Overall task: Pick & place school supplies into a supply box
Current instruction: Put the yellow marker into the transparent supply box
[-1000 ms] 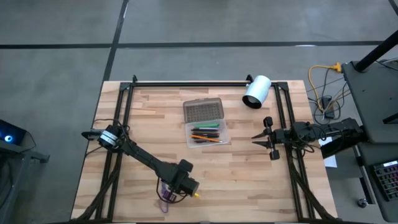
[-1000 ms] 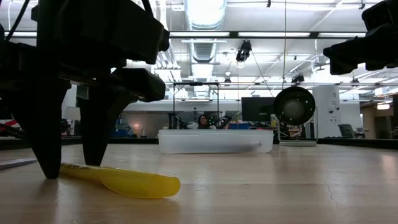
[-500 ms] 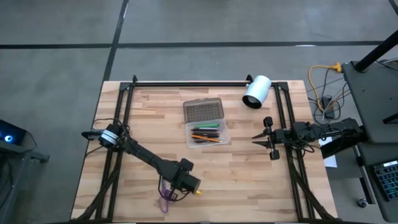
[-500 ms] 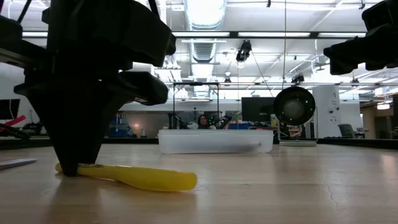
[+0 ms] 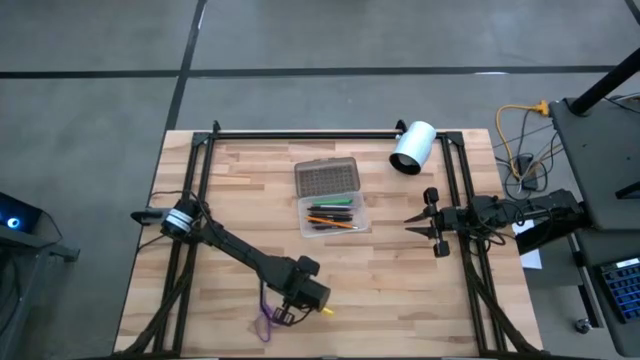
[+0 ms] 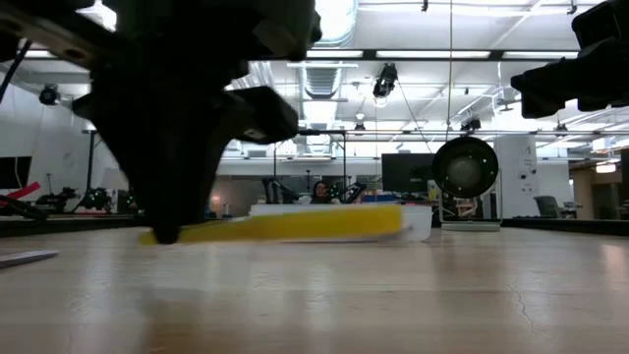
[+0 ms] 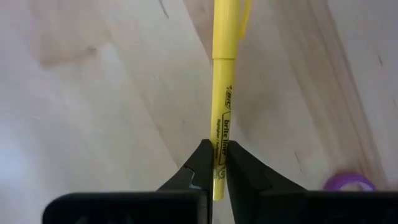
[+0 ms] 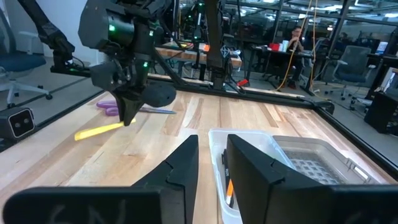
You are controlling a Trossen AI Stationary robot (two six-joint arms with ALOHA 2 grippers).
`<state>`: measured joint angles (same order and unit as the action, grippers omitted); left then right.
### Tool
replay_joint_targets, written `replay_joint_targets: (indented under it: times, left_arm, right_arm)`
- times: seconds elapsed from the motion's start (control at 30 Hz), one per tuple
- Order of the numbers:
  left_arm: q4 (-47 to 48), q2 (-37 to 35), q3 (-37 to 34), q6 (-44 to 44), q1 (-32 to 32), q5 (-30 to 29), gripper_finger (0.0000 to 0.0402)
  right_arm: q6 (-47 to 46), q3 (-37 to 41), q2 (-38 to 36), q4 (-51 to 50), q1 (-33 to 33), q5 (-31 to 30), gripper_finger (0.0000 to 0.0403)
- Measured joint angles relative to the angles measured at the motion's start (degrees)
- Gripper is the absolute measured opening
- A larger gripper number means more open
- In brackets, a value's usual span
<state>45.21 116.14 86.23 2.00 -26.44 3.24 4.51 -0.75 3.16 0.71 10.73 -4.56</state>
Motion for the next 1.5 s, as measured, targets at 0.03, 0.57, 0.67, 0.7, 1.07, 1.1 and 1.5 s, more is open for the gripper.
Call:
replay_joint_targets:
  times: [0.03, 0.57, 0.67, 0.7, 1.07, 1.1, 1.5]
  left_arm:
    - [-0.1, 0.0, 0.3, 0.0, 0.2, -0.4, 0.0008]
    - [0.2, -1.3, 1.2, 1.5, 4.2, -15.6, 0.0007]
    - [0.2, -2.6, 1.2, 1.9, 5.4, -20.4, 0.0007]
    - [0.2, -3.1, 1.2, 2.5, 5.8, -22.4, 0.0007]
    - [0.4, -4.0, 1.2, 5.7, 10.2, -38.6, 0.0007]
    - [0.4, -4.0, 1.1, 5.6, 10.4, -39.4, 0.0007]
    - [0.1, -4.0, -2.4, 7.3, 13.1, -42.8, 0.0008]
  right_arm:
    - [0.0, 0.0, 0.0, 0.0, 0.0, 0.0, 0.0075]
    - [0.0, 0.0, 0.0, 0.0, 0.0, 0.0, 0.008]
    - [0.0, 0.0, 0.0, 0.0, 0.0, 0.0, 0.0079]
    - [0.0, 0.0, 0.0, 0.0, 0.0, 0.0, 0.0077]
    - [0.0, 0.0, 0.0, 0.0, 0.0, 0.0, 0.0071]
    - [0.0, 0.0, 0.0, 0.0, 0.0, 0.0, 0.0072]
    - [0.0, 0.0, 0.0, 0.0, 0.0, 0.0, 0.008]
